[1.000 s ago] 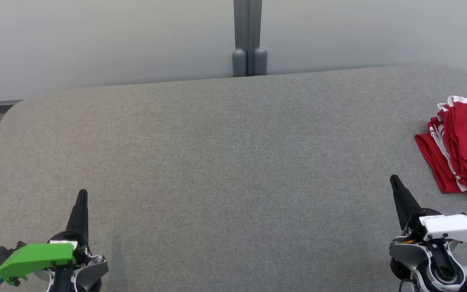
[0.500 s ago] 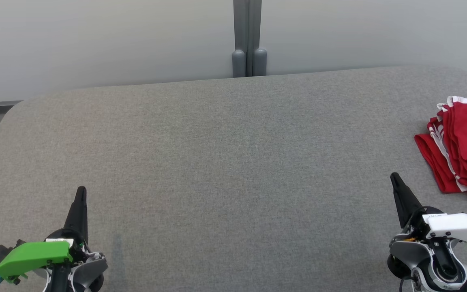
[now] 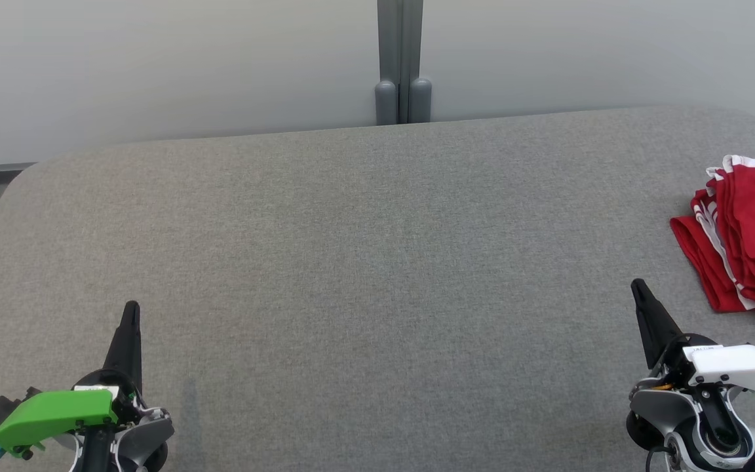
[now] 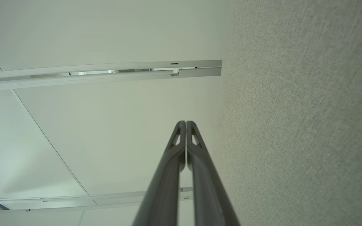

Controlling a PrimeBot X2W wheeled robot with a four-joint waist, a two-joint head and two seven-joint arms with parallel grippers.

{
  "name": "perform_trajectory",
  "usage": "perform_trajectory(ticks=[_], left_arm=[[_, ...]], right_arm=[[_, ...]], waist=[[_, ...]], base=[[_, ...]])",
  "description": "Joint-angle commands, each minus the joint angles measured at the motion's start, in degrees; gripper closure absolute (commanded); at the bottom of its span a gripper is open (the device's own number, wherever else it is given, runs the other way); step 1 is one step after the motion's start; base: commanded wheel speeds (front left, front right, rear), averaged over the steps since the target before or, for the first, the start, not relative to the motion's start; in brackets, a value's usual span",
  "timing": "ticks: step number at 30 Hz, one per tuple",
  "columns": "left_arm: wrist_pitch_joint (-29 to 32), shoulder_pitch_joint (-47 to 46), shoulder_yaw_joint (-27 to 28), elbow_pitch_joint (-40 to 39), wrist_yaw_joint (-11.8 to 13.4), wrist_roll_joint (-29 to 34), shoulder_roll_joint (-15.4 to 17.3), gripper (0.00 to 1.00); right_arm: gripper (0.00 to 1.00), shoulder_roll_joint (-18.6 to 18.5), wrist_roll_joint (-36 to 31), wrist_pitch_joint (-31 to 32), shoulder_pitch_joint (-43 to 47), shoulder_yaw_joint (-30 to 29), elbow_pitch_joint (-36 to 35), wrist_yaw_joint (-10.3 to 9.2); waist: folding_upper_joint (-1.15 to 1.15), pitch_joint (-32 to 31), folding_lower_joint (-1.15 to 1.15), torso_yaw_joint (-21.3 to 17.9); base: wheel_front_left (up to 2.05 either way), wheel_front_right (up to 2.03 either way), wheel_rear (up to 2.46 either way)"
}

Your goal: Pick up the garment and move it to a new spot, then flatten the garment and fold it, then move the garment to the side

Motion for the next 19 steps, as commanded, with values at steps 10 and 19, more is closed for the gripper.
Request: perform_trajectory(ticks=[10,19], left_arm=[[0.2,-0.6,0.1,-0.1,-0.2,-0.1,0.0,1.0],[0.2,-0.6,0.1,-0.1,-0.2,-0.1,0.0,1.0]], right_arm=[[1.0,0.0,0.4,0.1,-0.4,-0.1,-0.3,0.02],[1.0,0.0,0.4,0.1,-0.4,-0.1,-0.3,0.02]], waist=[[0.0,0.0,0.0,0.0],[0.0,0.0,0.0,0.0]], base=[[0.0,0.0,0.0],[0.0,0.0,0.0]])
